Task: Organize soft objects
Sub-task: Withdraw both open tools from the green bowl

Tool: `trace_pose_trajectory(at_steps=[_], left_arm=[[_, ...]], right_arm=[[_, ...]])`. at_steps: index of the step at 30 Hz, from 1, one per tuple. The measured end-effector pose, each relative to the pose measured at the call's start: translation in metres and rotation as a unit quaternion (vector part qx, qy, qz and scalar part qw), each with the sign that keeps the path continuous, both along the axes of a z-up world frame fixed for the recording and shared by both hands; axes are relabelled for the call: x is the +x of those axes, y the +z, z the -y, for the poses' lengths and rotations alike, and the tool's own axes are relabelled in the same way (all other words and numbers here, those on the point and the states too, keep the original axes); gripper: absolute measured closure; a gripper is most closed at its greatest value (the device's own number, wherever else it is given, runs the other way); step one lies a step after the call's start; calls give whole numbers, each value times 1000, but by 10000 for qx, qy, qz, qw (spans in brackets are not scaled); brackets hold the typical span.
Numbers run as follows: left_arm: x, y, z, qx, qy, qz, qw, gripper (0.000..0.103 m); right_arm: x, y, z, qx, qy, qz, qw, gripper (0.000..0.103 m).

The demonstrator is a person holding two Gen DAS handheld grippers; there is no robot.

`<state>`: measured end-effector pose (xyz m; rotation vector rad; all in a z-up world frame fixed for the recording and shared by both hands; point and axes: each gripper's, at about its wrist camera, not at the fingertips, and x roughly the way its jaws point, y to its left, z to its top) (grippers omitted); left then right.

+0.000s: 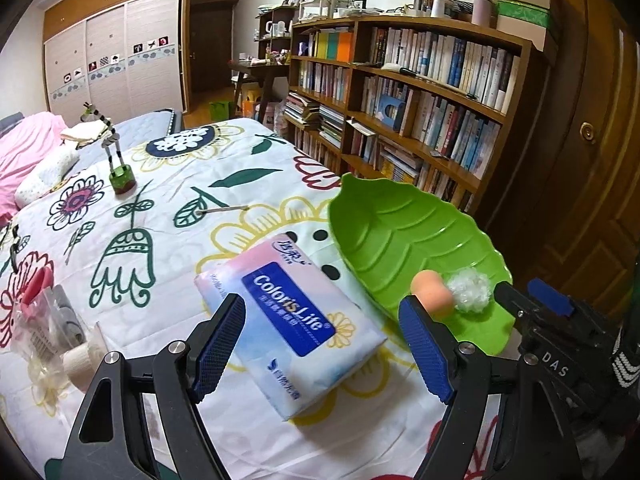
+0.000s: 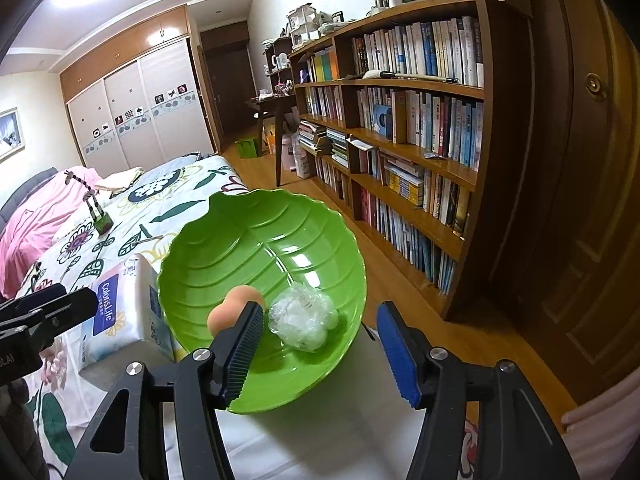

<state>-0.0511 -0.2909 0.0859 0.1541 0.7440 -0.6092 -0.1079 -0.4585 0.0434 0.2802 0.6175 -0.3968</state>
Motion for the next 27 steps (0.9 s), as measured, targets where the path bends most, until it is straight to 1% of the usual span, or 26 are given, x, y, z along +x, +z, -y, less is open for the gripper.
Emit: trace_pose_trajectory(at_steps=[7, 10, 11, 18, 23, 27], left_arm=[[-2, 3, -8, -19, 30, 98, 9999, 23], [-3, 4, -13, -42, 53, 155, 9999, 17], [-3, 5, -15, -64, 65, 166, 9998, 17], [-1, 6, -28, -133, 122, 172, 9997, 17], [2, 5, -36, -175, 183, 160, 9996, 17], [4, 4, -42, -196, 218, 137, 9995, 17]], right_arm=[[2, 3, -5, -81, 20, -25, 10000, 39], [5, 4, -10, -127, 53, -47, 9999, 39], [5, 4, -11, -133, 64, -55, 9999, 39], [11, 4, -22, -227, 168, -139, 9995, 39], [15, 7, -33, -384, 201, -161, 9989, 39], [19, 8, -38, -392, 238, -170, 9988, 39]])
